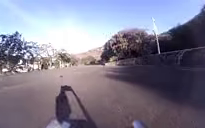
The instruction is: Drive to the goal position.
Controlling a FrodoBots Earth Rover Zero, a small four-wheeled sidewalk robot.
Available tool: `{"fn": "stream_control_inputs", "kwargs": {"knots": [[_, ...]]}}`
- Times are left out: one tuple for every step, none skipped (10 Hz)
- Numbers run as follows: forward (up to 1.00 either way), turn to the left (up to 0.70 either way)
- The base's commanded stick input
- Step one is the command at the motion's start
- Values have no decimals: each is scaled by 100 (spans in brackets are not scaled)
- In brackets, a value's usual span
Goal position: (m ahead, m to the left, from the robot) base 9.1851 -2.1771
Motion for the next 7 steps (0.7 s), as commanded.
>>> {"fn": "stream_control_inputs", "kwargs": {"knots": [[50,0],[50,0],[50,0],[50,0],[50,0],[50,0],[50,0]]}}
